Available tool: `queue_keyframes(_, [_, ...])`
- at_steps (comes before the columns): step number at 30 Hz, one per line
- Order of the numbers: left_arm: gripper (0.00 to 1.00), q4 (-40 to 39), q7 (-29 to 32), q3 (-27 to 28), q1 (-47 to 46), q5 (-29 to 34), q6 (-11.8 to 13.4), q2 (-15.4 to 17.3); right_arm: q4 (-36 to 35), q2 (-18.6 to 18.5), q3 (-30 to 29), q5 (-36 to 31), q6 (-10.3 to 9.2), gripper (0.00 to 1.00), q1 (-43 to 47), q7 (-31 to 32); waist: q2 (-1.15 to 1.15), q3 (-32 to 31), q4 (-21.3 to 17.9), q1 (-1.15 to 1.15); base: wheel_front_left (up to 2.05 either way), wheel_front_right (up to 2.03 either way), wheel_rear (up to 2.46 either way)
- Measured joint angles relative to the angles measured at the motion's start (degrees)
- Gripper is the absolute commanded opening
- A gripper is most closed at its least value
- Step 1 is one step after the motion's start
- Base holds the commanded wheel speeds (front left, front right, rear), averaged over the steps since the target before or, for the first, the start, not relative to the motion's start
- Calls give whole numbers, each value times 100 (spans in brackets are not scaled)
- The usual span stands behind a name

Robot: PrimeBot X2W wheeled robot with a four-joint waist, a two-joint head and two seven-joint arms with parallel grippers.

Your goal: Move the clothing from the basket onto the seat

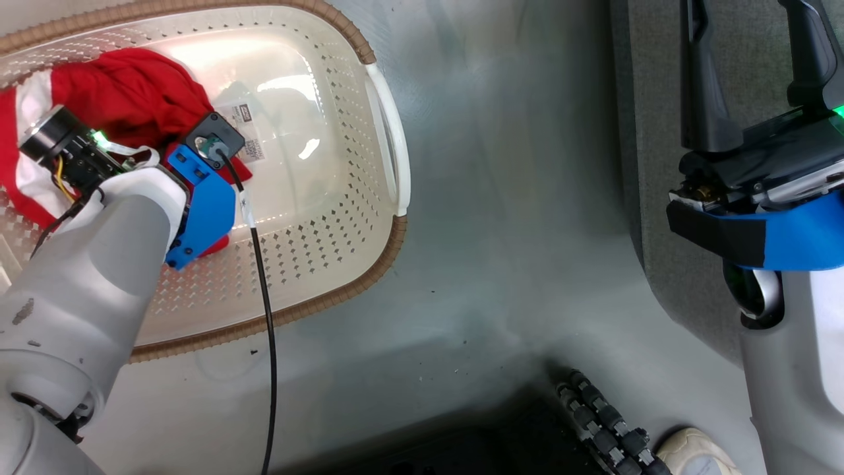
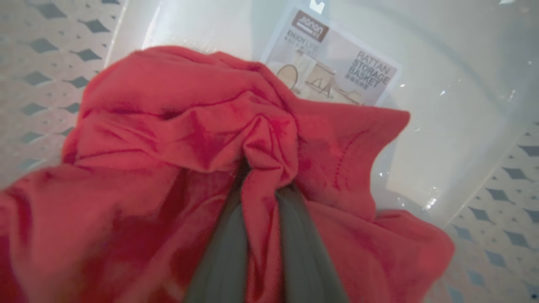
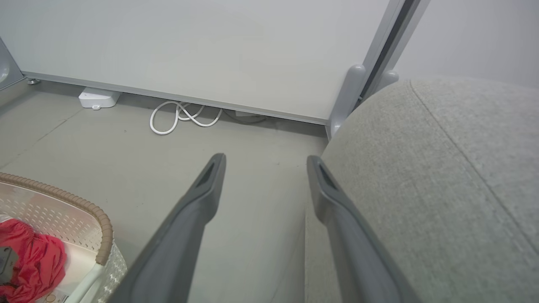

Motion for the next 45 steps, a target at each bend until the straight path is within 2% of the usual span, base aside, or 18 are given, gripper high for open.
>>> queue_keyframes(6, [0, 10, -158, 89, 32, -170, -11, -171, 44, -2, -87, 0, 0, 100, -3, 0, 0, -139, 73, 0, 0, 0, 0])
queue_keyframes(16, [0, -29, -957, 158, 187, -371, -62, -628, 177, -65, -154, -1, 0, 100, 40, 0, 0, -636, 337, 0, 0, 0, 0])
queue_keyframes(22, [0, -102, -1556, 219, 409, -548, -94, -982, 283, -190, -231, -11, 0, 100, 202, 0, 0, -1166, 576, 0, 0, 0, 0])
queue_keyframes(30, [0, -417, -1859, 416, 749, -754, -79, -1215, 488, -290, -347, -15, 0, 100, 577, 1, 0, -1937, 851, -1, 0, 0, 0])
queue_keyframes(35, [0, -1007, -1876, 657, 1038, -801, 46, -1252, 610, -308, -391, -18, 0, 100, 815, 0, 0, -2480, 985, -1, 0, 0, 0])
queue_keyframes(45, [0, -2342, -1878, 1332, 1699, -582, 242, -1078, 816, -321, -436, -63, 0, 100, 1372, 0, 1, -3539, 1206, -1, 0, 0, 0])
